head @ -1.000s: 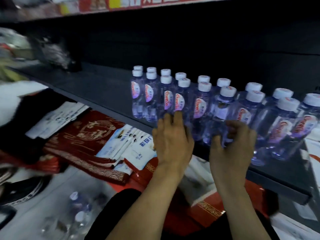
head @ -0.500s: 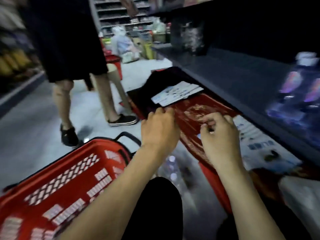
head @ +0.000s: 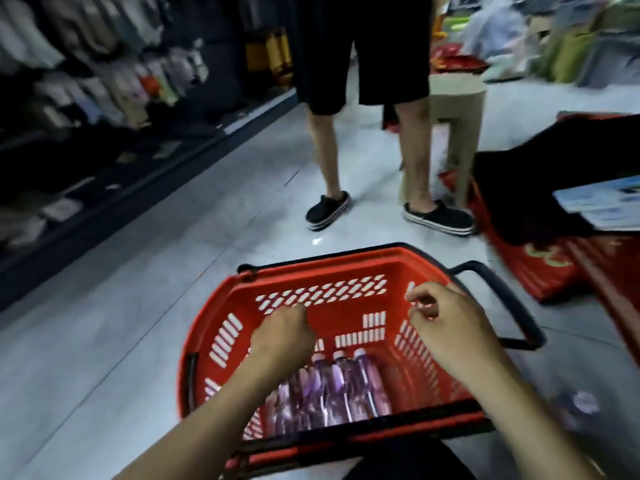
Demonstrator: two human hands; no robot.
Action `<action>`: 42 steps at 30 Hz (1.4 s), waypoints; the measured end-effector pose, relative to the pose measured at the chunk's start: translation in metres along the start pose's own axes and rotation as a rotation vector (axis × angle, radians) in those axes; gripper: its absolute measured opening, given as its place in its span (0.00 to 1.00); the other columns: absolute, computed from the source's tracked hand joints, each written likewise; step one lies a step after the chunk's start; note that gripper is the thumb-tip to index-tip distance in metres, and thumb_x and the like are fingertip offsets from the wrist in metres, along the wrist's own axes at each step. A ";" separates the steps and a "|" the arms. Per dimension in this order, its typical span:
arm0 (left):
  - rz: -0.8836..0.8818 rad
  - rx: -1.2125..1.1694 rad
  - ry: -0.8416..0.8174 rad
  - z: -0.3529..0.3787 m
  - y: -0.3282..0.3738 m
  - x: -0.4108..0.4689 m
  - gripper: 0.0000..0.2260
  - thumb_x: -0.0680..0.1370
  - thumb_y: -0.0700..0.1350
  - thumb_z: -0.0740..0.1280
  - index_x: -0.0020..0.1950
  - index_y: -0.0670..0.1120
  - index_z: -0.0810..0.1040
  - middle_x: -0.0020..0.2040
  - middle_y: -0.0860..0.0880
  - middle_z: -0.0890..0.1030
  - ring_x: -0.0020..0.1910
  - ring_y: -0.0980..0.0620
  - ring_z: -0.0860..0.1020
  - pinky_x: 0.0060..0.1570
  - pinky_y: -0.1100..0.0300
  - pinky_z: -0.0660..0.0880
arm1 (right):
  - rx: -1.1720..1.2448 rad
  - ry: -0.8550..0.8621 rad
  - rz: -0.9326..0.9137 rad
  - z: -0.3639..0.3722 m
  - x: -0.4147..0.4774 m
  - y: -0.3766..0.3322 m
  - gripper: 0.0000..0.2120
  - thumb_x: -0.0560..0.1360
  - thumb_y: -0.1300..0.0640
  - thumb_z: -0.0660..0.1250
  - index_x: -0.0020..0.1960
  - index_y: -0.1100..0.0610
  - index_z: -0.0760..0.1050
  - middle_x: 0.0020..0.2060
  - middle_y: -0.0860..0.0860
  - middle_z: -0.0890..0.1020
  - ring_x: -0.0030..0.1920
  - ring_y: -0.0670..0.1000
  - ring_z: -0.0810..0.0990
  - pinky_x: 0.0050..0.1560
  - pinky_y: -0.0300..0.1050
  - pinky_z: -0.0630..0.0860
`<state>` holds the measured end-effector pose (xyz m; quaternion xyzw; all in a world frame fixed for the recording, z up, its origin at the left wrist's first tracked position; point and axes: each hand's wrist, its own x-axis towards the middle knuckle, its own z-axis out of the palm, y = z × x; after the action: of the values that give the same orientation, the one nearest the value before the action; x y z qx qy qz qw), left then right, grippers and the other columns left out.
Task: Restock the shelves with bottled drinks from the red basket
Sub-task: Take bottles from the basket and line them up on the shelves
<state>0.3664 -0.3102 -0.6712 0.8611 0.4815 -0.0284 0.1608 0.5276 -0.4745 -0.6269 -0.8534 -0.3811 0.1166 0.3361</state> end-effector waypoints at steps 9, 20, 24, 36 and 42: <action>-0.502 -0.544 -0.365 0.086 -0.102 0.041 0.08 0.79 0.42 0.65 0.41 0.41 0.75 0.40 0.43 0.78 0.36 0.49 0.75 0.36 0.58 0.71 | -0.079 -0.617 0.088 0.142 0.080 0.010 0.07 0.74 0.58 0.69 0.41 0.47 0.75 0.45 0.50 0.83 0.48 0.51 0.81 0.52 0.45 0.76; -0.242 -0.282 -0.391 0.174 -0.109 0.072 0.18 0.75 0.39 0.66 0.63 0.54 0.73 0.55 0.54 0.78 0.58 0.50 0.77 0.57 0.57 0.76 | -0.394 -1.038 0.187 0.220 0.088 0.085 0.07 0.79 0.62 0.61 0.48 0.53 0.76 0.37 0.46 0.74 0.45 0.51 0.80 0.37 0.38 0.71; -0.141 -0.141 -0.432 0.184 -0.096 0.089 0.30 0.74 0.38 0.67 0.74 0.55 0.64 0.69 0.48 0.71 0.68 0.45 0.70 0.66 0.52 0.71 | -0.407 -1.035 0.250 0.232 0.096 0.103 0.22 0.79 0.58 0.63 0.72 0.55 0.65 0.44 0.46 0.75 0.40 0.45 0.75 0.37 0.37 0.69; -0.253 -0.190 -0.532 0.216 -0.069 0.114 0.13 0.74 0.50 0.71 0.54 0.46 0.74 0.54 0.49 0.76 0.51 0.51 0.76 0.57 0.56 0.76 | -0.197 -0.978 0.430 0.279 0.104 0.149 0.55 0.72 0.59 0.73 0.77 0.42 0.31 0.79 0.59 0.51 0.68 0.56 0.69 0.56 0.48 0.73; -0.287 -0.417 -0.420 0.219 -0.053 0.095 0.35 0.73 0.41 0.74 0.73 0.48 0.57 0.61 0.45 0.76 0.61 0.42 0.77 0.61 0.50 0.76 | -0.245 -0.855 0.478 0.270 0.111 0.148 0.52 0.68 0.53 0.78 0.80 0.49 0.46 0.79 0.58 0.48 0.78 0.61 0.53 0.73 0.54 0.63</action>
<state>0.3965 -0.2731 -0.9116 0.7082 0.5499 -0.1284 0.4237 0.5651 -0.3336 -0.9203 -0.8258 -0.2895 0.4839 0.0111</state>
